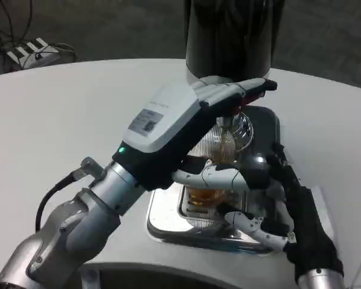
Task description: Grasp the cup under the faucet to collect the drink, then remove the cup.
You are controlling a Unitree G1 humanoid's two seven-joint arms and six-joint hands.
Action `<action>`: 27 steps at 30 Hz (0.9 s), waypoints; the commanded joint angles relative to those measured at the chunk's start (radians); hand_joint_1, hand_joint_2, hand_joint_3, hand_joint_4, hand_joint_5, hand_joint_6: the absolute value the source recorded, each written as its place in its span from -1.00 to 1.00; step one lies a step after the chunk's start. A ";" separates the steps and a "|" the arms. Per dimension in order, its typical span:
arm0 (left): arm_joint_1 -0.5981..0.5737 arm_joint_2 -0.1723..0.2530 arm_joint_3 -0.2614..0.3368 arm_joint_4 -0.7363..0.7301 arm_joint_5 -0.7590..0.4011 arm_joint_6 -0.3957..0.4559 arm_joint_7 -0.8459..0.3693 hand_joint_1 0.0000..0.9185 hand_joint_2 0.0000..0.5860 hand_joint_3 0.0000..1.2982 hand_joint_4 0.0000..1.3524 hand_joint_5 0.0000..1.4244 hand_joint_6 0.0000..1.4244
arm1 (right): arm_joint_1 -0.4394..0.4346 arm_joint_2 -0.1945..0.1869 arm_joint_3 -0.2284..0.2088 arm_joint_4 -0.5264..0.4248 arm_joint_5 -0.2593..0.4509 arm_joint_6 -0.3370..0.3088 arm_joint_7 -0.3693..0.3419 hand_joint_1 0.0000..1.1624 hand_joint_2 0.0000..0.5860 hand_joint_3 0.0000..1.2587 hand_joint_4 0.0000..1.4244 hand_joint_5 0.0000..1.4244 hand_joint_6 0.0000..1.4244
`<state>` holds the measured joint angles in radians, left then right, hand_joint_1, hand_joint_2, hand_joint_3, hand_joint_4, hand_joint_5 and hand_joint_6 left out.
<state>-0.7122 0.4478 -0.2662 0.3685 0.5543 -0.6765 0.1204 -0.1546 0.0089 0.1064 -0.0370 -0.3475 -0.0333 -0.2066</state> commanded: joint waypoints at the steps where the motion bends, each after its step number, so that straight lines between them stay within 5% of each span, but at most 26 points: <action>1: 0.023 0.006 -0.034 0.029 0.032 0.016 -0.055 -1.00 -0.83 -0.64 -0.63 -0.56 -0.74 | -0.041 0.007 0.016 0.061 -0.011 -0.025 -0.029 0.60 -0.41 -0.90 -0.85 -0.83 -0.68; 10: 0.012 0.003 -0.040 0.035 0.031 0.017 -0.056 -1.00 -0.83 -0.64 -0.62 -0.56 -0.74 | -0.128 0.012 0.018 0.176 -0.001 -0.051 -0.073 0.59 -0.40 -0.89 -0.85 -0.83 -0.68; 27: 0.010 0.003 -0.037 0.020 0.027 0.027 -0.060 -1.00 -0.82 -0.64 -0.62 -0.56 -0.74 | -0.172 0.025 0.047 0.210 -0.018 -0.100 -0.109 0.67 -0.42 -0.84 -0.79 -0.78 -0.65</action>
<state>-0.7292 0.4473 -0.2766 0.3732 0.5538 -0.6675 0.1131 -0.3117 0.0302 0.1447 0.1539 -0.3576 -0.1086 -0.3072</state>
